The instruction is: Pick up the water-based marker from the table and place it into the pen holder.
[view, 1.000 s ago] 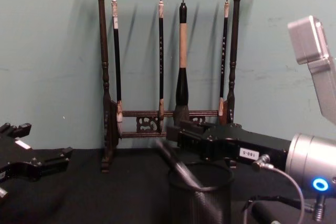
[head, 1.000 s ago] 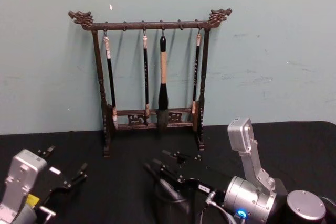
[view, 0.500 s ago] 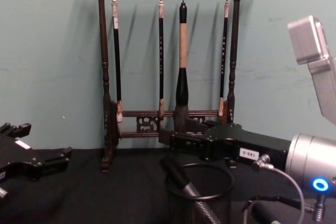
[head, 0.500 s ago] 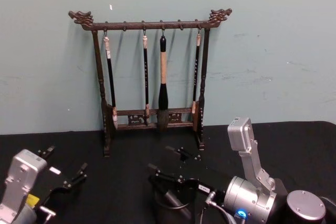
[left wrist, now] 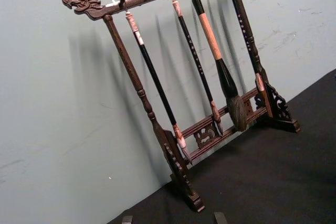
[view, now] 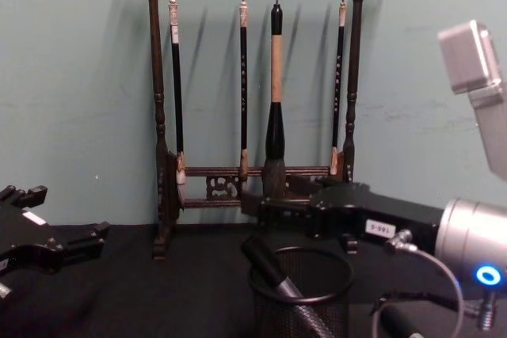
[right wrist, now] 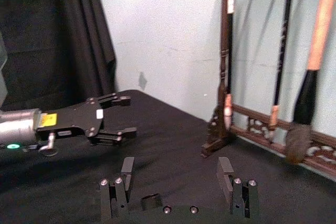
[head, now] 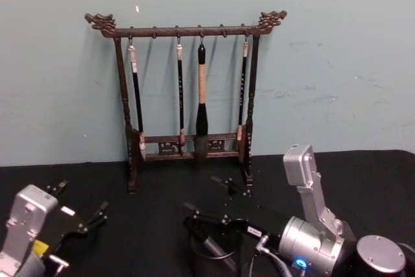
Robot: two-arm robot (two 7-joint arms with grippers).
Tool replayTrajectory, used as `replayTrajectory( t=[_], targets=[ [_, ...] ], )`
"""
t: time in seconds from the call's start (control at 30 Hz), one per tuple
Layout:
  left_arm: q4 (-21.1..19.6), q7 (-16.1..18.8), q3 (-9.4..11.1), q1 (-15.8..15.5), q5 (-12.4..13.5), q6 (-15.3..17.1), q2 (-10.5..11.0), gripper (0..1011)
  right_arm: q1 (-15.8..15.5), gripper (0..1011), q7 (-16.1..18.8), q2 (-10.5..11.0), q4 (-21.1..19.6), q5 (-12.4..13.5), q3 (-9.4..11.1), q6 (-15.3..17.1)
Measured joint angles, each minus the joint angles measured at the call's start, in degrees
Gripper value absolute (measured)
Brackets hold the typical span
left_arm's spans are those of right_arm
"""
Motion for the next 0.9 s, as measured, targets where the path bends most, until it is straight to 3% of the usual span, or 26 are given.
replayTrajectory(
  t=[0.23, 0.33, 0.4, 0.47, 0.67, 0.9],
  targets=[
    [0.0, 0.0, 0.0, 0.0, 0.0, 0.0, 0.0, 1001, -2.87, 1000, -7.11, 1.23, -5.41, -2.39, 2.37, 0.38],
    [0.0, 0.0, 0.0, 0.0, 0.0, 0.0, 0.0, 1001, -4.65, 1000, -12.47, 1.89, -8.55, -4.76, 4.19, 1.46],
    [0.0, 0.0, 0.0, 0.0, 0.0, 0.0, 0.0, 1001, -4.9, 1000, -13.21, 2.0, -9.0, -5.13, 4.48, 1.69],
    [0.0, 0.0, 0.0, 0.0, 0.0, 0.0, 0.0, 1001, -6.02, 1000, -16.54, 2.66, -10.88, -6.85, 5.81, 2.99],
    [0.0, 0.0, 0.0, 0.0, 0.0, 0.0, 0.0, 1001, -7.67, 1000, -20.69, 3.82, -13.22, -9.78, 7.65, 5.52],
    [0.0, 0.0, 0.0, 0.0, 0.0, 0.0, 0.0, 1001, -10.11, 1000, -22.77, 5.21, -15.87, -12.15, 8.81, 8.58]
  ],
)
